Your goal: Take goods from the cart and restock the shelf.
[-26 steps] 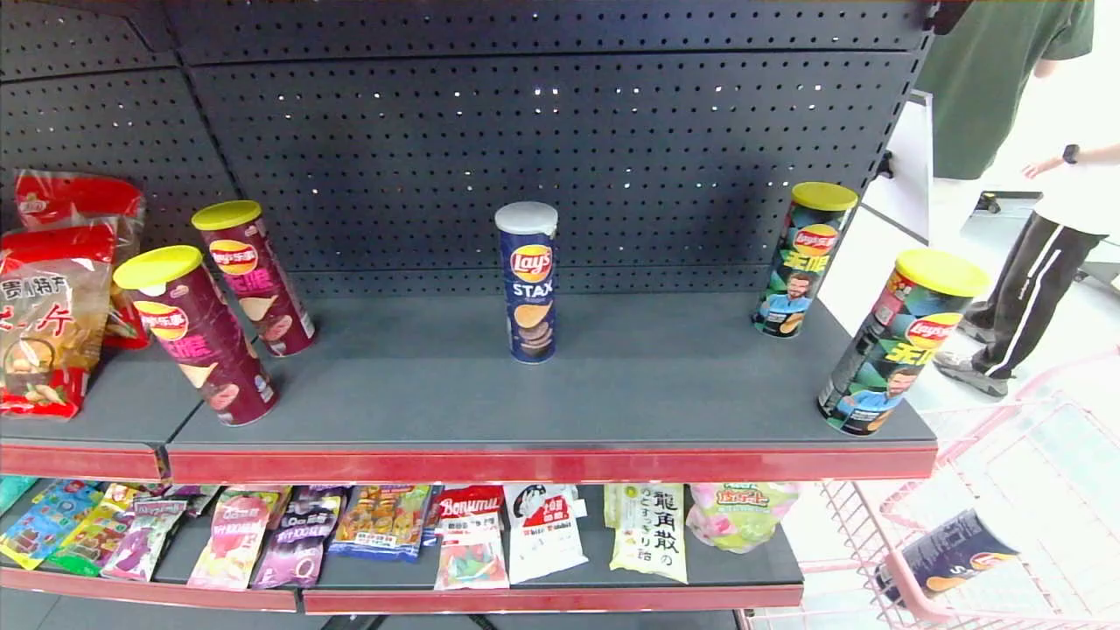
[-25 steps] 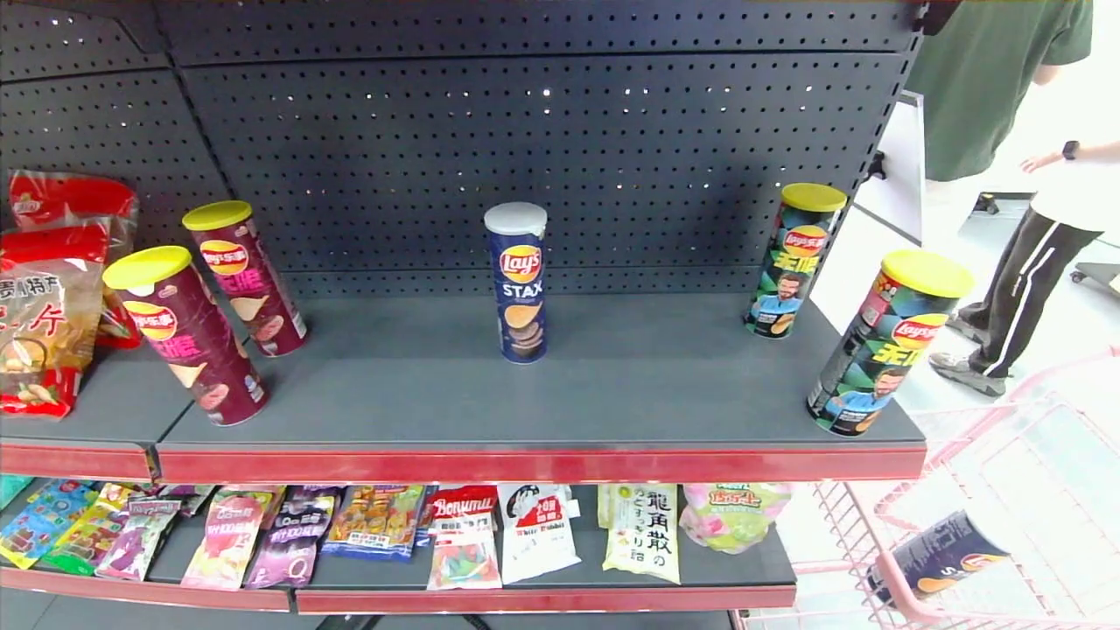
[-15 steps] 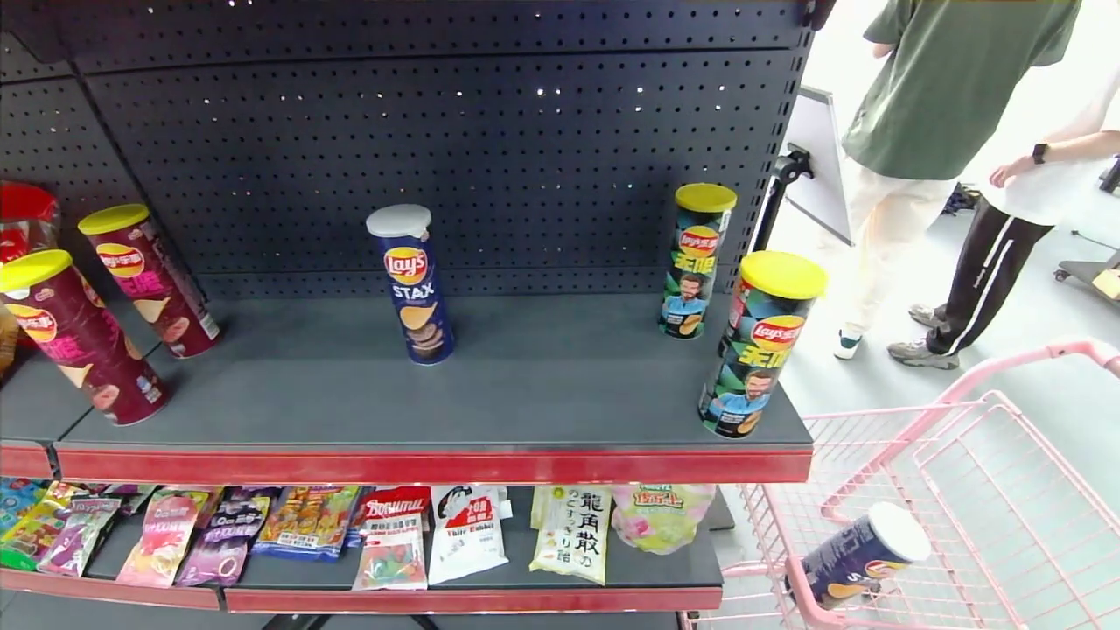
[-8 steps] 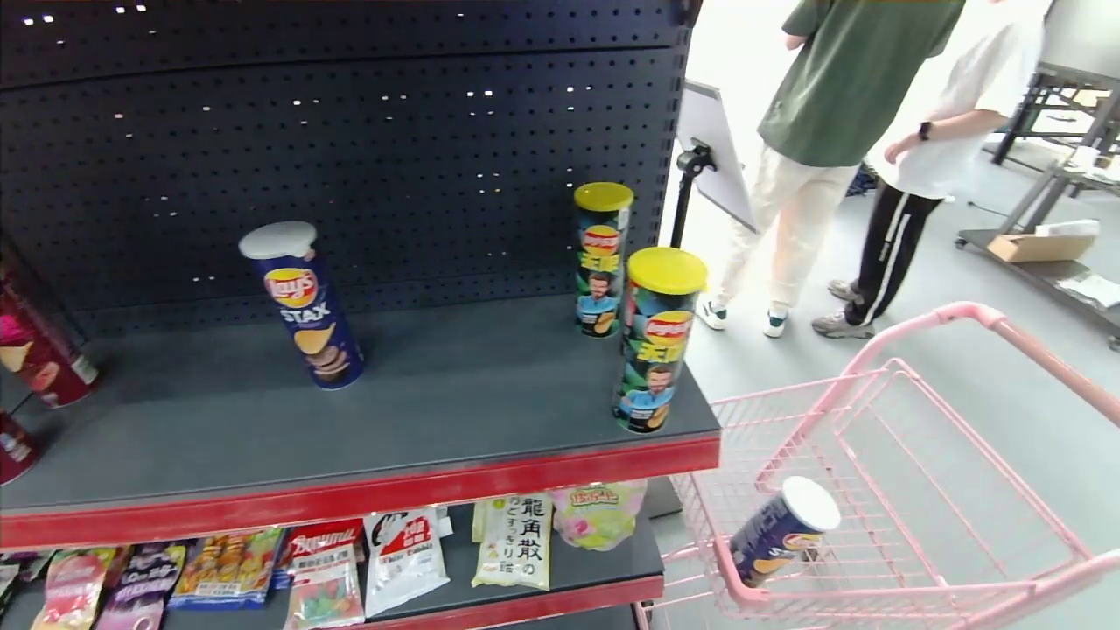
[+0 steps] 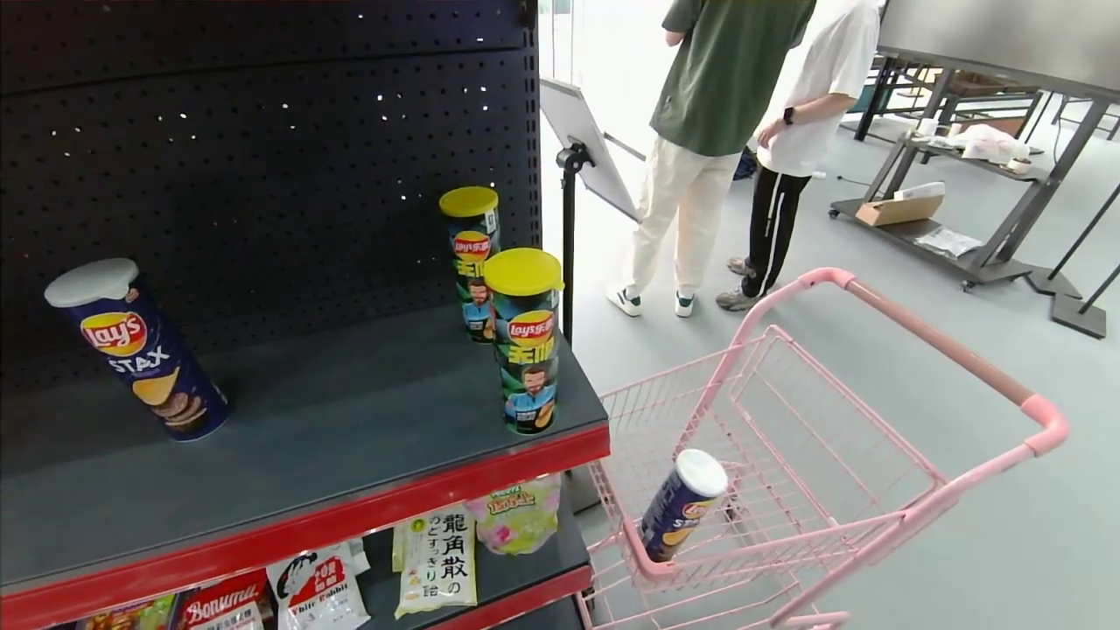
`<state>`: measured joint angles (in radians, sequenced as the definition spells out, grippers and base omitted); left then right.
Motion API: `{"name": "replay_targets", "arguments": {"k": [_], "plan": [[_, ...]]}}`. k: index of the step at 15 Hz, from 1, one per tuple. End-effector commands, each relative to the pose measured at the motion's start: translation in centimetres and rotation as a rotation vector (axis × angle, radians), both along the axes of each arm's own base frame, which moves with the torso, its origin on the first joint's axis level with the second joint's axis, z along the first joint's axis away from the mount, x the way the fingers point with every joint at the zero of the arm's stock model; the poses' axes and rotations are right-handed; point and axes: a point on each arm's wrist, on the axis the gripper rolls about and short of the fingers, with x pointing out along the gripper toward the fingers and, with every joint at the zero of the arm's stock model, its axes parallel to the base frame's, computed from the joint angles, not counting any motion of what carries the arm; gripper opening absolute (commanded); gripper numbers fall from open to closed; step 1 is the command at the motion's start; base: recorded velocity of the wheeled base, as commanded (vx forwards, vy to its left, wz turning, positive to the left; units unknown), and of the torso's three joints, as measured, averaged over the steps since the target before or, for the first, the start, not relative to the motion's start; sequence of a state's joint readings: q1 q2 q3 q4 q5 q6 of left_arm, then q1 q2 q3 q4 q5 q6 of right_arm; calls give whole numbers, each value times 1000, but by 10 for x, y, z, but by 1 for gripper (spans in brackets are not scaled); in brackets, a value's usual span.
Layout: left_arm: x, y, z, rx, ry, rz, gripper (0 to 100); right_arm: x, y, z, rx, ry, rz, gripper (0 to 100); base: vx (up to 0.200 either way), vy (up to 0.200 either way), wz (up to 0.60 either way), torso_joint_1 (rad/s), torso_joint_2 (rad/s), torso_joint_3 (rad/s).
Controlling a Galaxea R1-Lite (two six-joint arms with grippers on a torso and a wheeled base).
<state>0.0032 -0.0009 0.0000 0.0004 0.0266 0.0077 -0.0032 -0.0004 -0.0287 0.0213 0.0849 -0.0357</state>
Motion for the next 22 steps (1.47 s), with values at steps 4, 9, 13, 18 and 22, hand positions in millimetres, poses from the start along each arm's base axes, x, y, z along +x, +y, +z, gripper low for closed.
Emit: {"name": "replay_targets", "arguments": {"k": [4,9,13,18,22], "plan": [[0,0,0,0,2,2,100,0,0,0,8,1,-6,100,0,0,0,-101,226,129],[0,0,0,0,2,2,100,0,0,0,7,1,-6,100,0,0,0,-137,339,192],[0,0,0,0,2,1,100,0,0,0,7,1,-6,100,0,0,0,-140,354,207],[0,0,0,0,0,1,100,0,0,0,7,1,-6,100,0,0,0,-145,369,222],[0,0,0,0,0,2,100,0,0,0,5,1,-6,100,0,0,0,-156,417,255]]}}
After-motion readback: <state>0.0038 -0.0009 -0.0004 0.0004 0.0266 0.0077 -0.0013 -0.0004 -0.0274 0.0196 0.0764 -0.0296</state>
